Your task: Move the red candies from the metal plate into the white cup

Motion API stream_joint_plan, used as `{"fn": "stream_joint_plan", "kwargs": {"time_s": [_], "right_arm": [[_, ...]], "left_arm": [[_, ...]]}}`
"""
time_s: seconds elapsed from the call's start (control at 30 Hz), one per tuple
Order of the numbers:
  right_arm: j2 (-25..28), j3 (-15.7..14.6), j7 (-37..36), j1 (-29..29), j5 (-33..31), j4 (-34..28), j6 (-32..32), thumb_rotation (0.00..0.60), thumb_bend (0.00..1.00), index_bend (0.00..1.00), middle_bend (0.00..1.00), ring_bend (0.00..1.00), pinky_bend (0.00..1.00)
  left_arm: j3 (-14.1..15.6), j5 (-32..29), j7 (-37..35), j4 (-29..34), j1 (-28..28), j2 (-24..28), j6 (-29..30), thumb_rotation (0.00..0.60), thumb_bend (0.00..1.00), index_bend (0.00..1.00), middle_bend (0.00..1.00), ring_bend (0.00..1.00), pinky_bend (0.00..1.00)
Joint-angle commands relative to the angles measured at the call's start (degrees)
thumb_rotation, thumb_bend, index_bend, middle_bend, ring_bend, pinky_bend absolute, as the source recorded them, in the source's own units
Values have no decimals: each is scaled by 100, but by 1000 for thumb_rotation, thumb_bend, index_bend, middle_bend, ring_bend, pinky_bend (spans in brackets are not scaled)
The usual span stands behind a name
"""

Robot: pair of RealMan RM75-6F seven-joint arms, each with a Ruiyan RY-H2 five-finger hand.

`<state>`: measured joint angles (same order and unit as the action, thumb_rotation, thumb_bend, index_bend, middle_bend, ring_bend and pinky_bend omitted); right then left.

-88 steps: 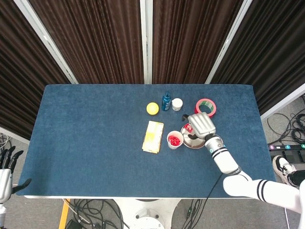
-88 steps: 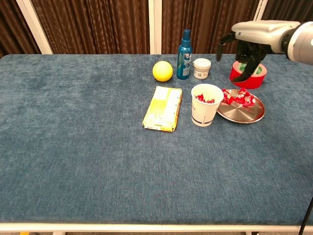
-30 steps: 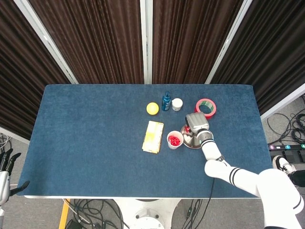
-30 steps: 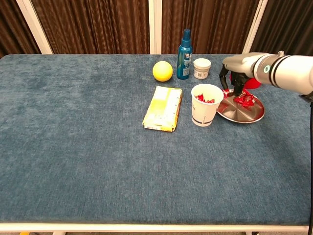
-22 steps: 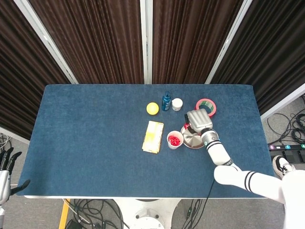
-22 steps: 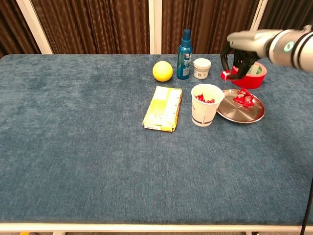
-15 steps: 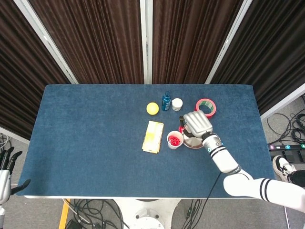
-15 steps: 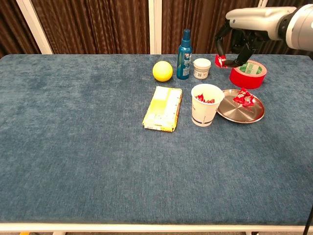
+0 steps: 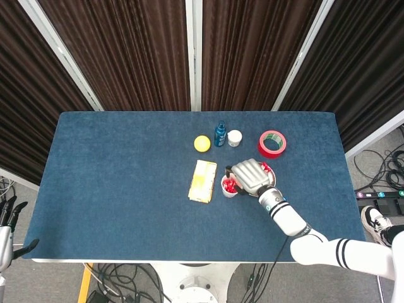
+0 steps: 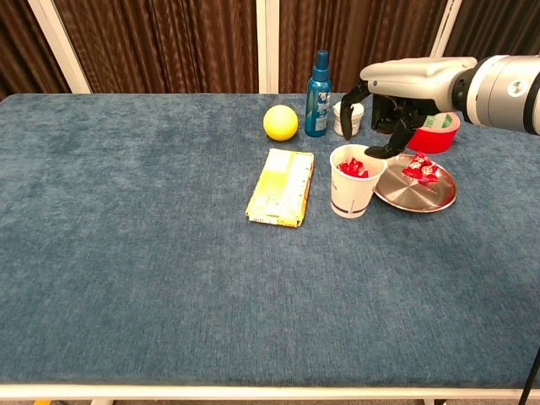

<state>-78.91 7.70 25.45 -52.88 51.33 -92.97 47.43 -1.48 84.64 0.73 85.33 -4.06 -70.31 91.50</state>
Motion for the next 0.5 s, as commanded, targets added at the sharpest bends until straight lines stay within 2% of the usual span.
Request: {"fn": "stream_joint_plan", "kwargs": {"time_s": [0.03, 0.17, 0.27, 0.37, 0.5], "right_arm": [[49, 14, -22, 25, -11, -30, 73, 600, 236, 379, 935, 901, 1000], [220, 37, -19, 140, -110, -3, 316, 600, 214, 374, 935, 902, 1000], [263, -68, 209, 194, -438, 243, 398, 600, 184, 374, 935, 901, 1000], [147, -257, 544, 191, -890, 602, 329, 600, 158, 378, 935, 901, 1000], [-140, -391, 732, 191, -1366, 1115, 164, 600, 172, 391, 935, 901, 1000]], "left_arm": [[0, 1, -10, -13, -1, -8, 0, 600, 0, 224, 169, 91, 163], [-8, 8, -34, -37, 6, -17, -2, 600, 0, 224, 169, 91, 163], [-12, 13, -60, -65, 13, -30, -6, 600, 0, 224, 169, 91, 163], [-12, 30, -72, -87, 29, -55, -20, 600, 0, 224, 169, 90, 163], [-12, 48, -70, -95, 40, -65, -22, 600, 0, 224, 169, 91, 163]]}}
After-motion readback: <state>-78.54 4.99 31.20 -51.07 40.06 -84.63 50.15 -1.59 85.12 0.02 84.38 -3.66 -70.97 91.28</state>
